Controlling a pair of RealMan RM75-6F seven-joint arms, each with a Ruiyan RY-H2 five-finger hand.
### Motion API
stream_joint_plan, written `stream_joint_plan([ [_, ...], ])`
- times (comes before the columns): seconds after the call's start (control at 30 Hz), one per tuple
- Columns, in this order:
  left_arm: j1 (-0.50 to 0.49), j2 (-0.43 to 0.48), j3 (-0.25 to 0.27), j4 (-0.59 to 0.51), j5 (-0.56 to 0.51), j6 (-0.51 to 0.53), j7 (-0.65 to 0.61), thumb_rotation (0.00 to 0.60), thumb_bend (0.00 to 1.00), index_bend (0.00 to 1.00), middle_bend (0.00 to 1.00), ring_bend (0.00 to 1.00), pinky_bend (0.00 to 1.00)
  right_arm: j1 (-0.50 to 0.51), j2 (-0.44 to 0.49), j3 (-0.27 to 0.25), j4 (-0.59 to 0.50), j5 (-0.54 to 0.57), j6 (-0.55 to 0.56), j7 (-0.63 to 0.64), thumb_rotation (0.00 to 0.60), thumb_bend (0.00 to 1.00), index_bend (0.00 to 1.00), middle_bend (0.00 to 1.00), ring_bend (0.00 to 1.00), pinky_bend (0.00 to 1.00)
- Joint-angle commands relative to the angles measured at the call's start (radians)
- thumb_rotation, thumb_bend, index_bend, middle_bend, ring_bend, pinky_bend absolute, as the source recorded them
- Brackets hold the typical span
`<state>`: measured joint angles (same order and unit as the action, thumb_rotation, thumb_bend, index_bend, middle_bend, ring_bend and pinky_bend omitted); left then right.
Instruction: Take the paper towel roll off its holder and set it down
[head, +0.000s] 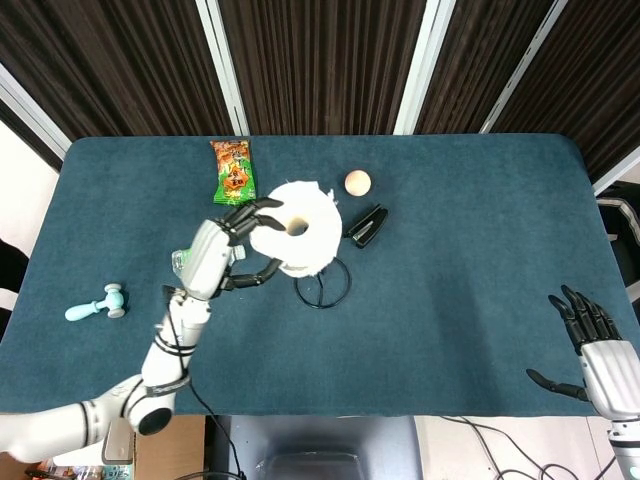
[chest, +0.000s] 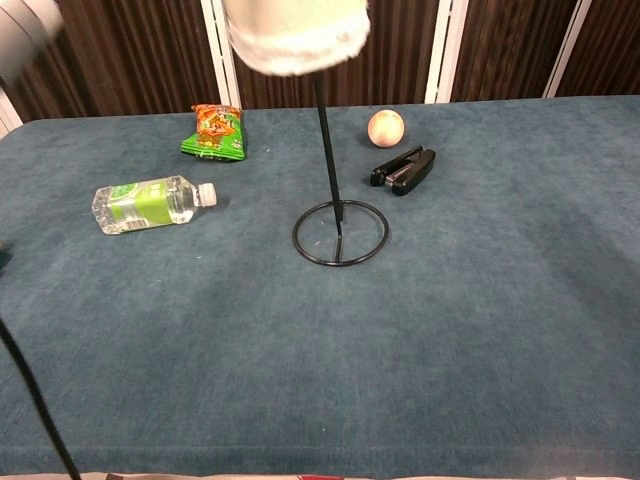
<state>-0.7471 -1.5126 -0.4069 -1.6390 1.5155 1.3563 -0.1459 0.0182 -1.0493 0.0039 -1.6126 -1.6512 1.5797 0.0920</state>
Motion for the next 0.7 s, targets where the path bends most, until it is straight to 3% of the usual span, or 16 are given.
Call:
stream_joint_plan([
  [0.03,0.045,0.152,-0.050,-0.157,0.001,0.019,0.120,0.600,0.37,0.62,0.56,0.40,0.44,-0.001,0.001,-0.001,0.000,-0.003,0.003,0.000,0.600,0.12,0.00,0.00,0.00,0.22],
  [0.23,0.136,0.320,-0.052,-0.244,-0.031,0.046,0.115,0.600,0.37,0.62,0.56,0.40,0.44,-0.002,-0.001,0.003,0.001,0.000,0.009,0.004,0.600,0.12,0.00,0.00,0.00,0.22],
  [0.4,0.227,0.404,0.016,-0.219,-0.013,0.072,0.033,0.600,0.37,0.61,0.57,0.40,0.44,0.001,-0.003,0.004,-0.001,0.005,0.002,-0.003,0.600,0.12,0.00,0.00,0.00,0.22],
  [0.5,0.281,0.387,0.091,-0.151,0.025,0.109,-0.007,0.600,0.37,0.61,0.57,0.40,0.44,0.001,-0.007,0.004,0.001,0.003,0.002,-0.011,0.600,0.12,0.00,0.00,0.00,0.22],
  [0.7,0.365,0.251,0.228,0.059,0.066,0.171,-0.143,0.600,0.37,0.60,0.57,0.39,0.43,0.005,-0.014,0.003,0.003,0.007,-0.009,-0.026,0.600,0.12,0.00,0.00,0.00,0.22],
])
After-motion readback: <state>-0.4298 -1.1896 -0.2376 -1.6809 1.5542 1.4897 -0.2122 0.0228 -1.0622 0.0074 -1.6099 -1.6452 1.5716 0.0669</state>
